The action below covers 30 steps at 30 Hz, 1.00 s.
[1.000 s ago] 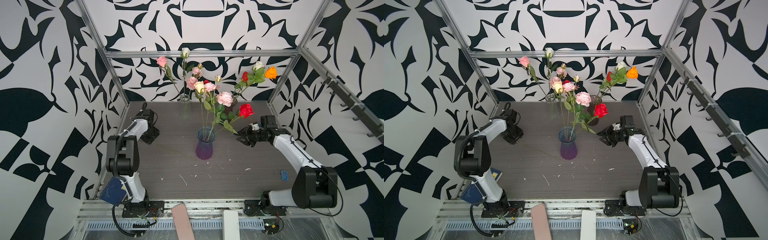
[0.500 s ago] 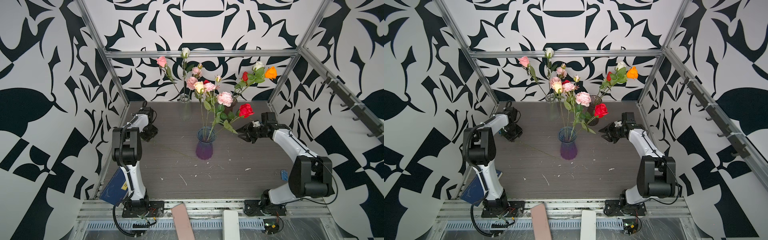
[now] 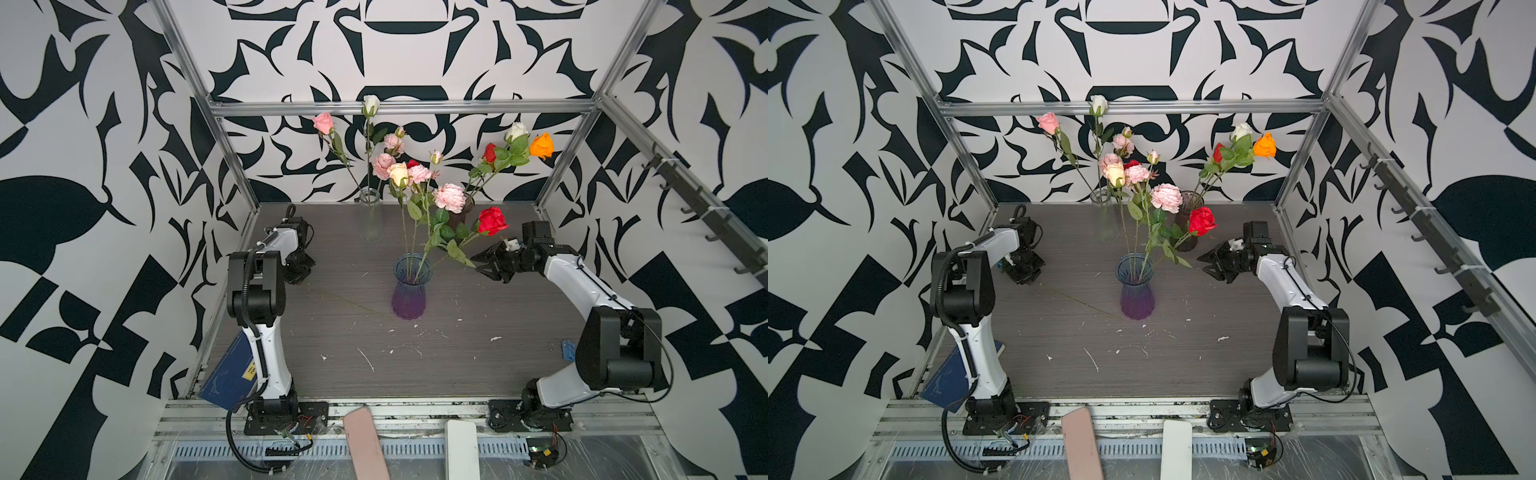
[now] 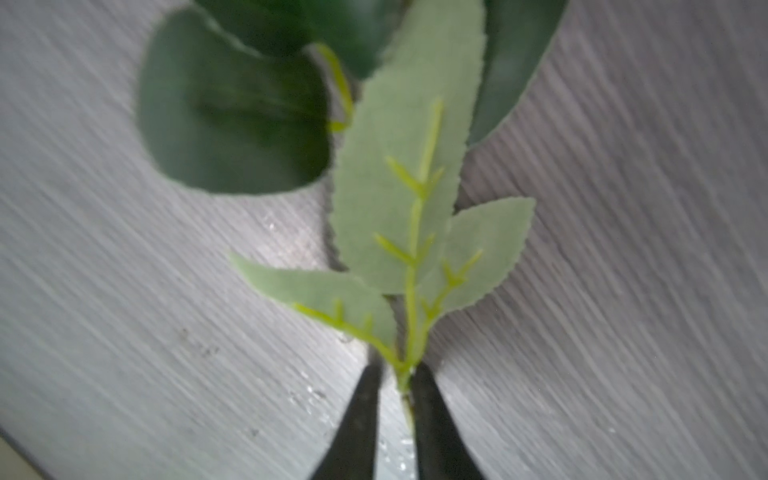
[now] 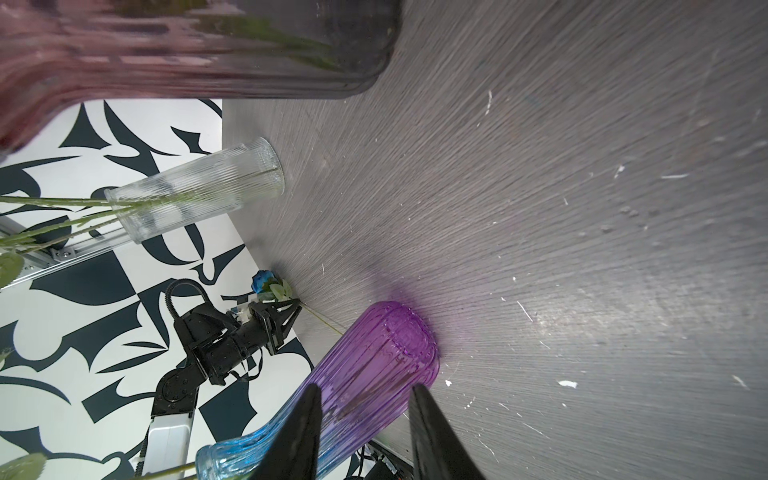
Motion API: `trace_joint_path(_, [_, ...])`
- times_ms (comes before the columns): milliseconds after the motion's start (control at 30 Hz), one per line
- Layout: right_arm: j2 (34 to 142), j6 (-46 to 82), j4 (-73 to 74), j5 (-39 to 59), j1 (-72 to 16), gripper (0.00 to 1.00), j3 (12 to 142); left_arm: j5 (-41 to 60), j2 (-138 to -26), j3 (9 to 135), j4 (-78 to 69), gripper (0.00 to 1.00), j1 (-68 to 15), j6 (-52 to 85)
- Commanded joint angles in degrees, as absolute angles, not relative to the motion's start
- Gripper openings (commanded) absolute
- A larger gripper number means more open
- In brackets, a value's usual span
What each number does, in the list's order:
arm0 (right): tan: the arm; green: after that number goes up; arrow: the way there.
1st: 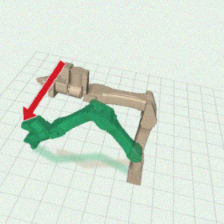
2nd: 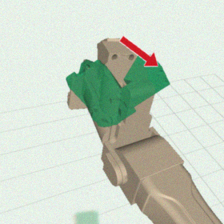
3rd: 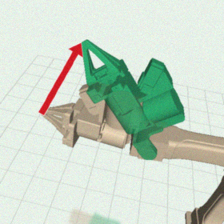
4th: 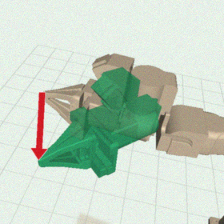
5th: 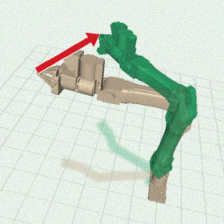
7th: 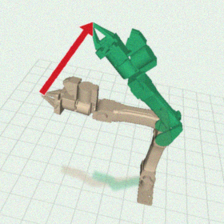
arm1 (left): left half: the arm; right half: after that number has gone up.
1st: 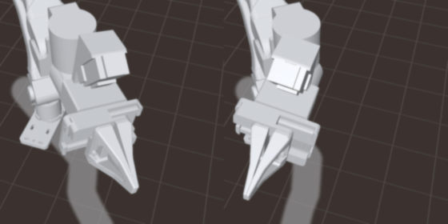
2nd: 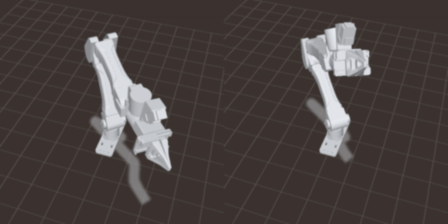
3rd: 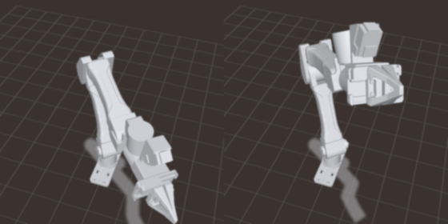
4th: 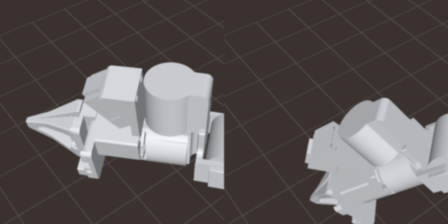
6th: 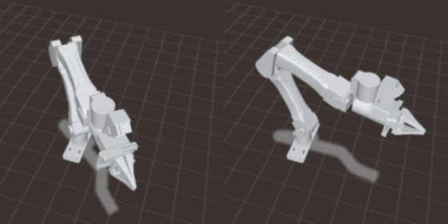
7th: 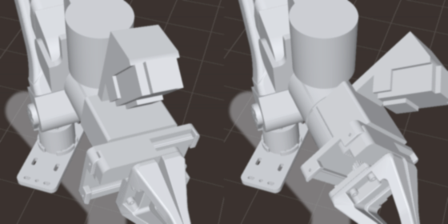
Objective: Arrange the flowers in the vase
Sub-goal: 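Lower the left gripper to the blue rose stem and close on it, then lift the blue rose high with the left gripper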
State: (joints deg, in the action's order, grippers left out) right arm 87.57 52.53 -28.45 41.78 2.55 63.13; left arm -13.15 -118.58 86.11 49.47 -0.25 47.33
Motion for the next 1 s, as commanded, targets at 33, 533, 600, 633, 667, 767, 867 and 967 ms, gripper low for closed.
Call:
trace_joint_path(33, [87.5, 51.9, -28.0, 42.5, 2.8, 0.39, 65.8, -13.5, -118.6, 86.7, 52.0, 0.07, 0.5, 47.5])
trace_joint_path(533, [87.9, 51.8, -29.1, 43.2, 2.8, 0.39, 68.4, -2.1, -105.1, 91.9, 49.0, 0.0, 0.5, 58.0])
trace_joint_path(600, [87.8, 51.8, -29.5, 43.2, 2.8, 0.39, 68.7, 0.0, -101.8, 91.0, 44.1, 0.0, 0.5, 58.5])
trace_joint_path(633, [87.7, 51.8, -29.7, 43.1, 2.7, 0.39, 68.9, 0.7, -100.5, 90.9, 42.1, 0.0, 0.5, 58.5])
trace_joint_path(667, [87.5, 51.8, -29.8, 43.1, 2.7, 0.39, 68.9, 1.7, -99.2, 91.1, 40.4, 0.0, 0.6, 58.6])
trace_joint_path(767, [86.6, 51.7, -30.1, 43.1, 2.5, 0.39, 68.7, 4.6, -96.6, 93.4, 37.1, 0.0, 0.5, 58.9])
trace_joint_path(867, [85.5, 51.8, -30.1, 42.9, 2.4, 0.39, 67.6, 8.8, -94.6, 94.6, 32.3, 0.0, 0.5, 60.0])
trace_joint_path(967, [84.4, 51.8, -30.1, 42.8, 2.3, 0.39, 66.5, 12.3, -92.2, 92.8, 25.5, 0.0, 0.5, 62.9])
